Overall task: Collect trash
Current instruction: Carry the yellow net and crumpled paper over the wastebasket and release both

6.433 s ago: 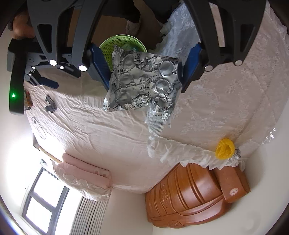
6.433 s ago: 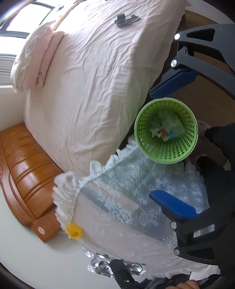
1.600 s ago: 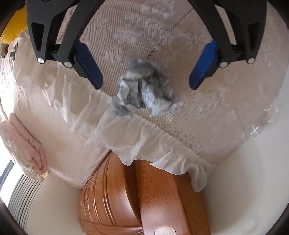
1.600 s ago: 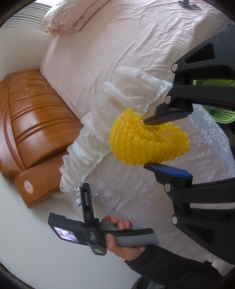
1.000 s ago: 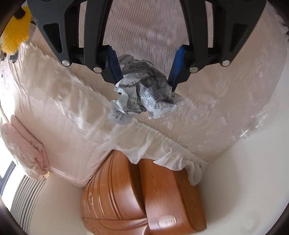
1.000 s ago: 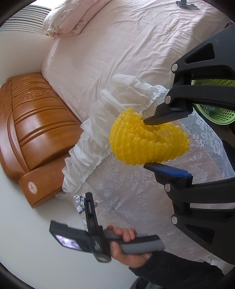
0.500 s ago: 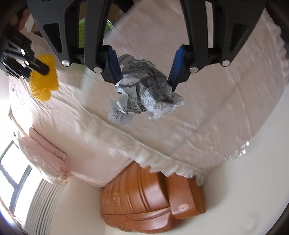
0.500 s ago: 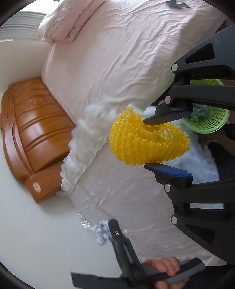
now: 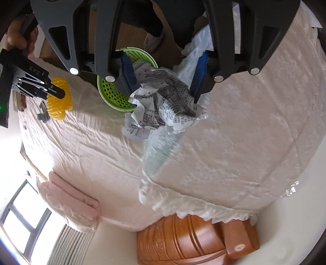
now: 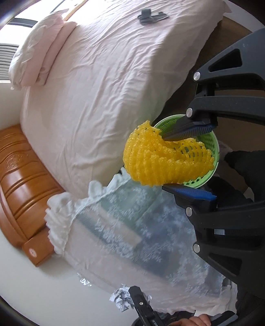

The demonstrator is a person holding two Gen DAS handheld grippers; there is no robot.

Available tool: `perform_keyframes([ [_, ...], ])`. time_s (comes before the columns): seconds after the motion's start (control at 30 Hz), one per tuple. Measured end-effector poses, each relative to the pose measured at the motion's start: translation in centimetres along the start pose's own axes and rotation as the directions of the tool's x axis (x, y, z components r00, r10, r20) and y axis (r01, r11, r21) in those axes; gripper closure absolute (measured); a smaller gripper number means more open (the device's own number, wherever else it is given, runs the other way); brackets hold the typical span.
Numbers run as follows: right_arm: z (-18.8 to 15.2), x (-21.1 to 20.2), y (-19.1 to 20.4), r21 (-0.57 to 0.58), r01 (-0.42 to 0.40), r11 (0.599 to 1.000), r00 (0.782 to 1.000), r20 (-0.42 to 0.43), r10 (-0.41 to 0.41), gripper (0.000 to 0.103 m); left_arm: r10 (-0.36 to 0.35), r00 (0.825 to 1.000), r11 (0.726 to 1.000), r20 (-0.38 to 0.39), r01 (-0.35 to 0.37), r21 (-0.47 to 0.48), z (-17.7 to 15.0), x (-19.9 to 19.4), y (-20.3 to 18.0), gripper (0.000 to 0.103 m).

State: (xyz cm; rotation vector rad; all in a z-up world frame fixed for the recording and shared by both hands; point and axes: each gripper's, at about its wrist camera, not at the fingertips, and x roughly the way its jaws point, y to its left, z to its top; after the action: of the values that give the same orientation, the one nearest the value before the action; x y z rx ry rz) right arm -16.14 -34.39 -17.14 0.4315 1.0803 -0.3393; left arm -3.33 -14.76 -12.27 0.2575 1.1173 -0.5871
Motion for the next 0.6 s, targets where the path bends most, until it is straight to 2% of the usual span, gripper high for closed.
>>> perform_keyframes([
  [0.23,-1.1,2.3,-0.5,-0.002,-0.027,1.0,0.999,-0.045,0.026,0.059,0.0,1.0,0.998,-0.006,0.001,0.06,-1.2,-0.2,-3.1,0.054],
  [0.5,-1.2,3.2,0.1,-0.031,-0.03,0.999,0.998,-0.056,0.029,0.059,0.007,1.0,0.995,-0.012,-0.006,0.103,-1.7,-0.3,-4.7,0.054],
  [0.57,-1.3,3.7,0.1,-0.032,-0.028,0.999,0.998,-0.06,0.027,0.05,0.009,1.0,0.994,-0.014,-0.008,0.109,-1.7,-0.3,-5.0,0.054],
  [0.6,-1.3,3.9,0.1,-0.032,-0.026,0.999,0.998,-0.061,0.024,0.036,0.009,1.0,0.994,-0.015,-0.007,0.111,-1.7,-0.2,-5.0,0.054],
])
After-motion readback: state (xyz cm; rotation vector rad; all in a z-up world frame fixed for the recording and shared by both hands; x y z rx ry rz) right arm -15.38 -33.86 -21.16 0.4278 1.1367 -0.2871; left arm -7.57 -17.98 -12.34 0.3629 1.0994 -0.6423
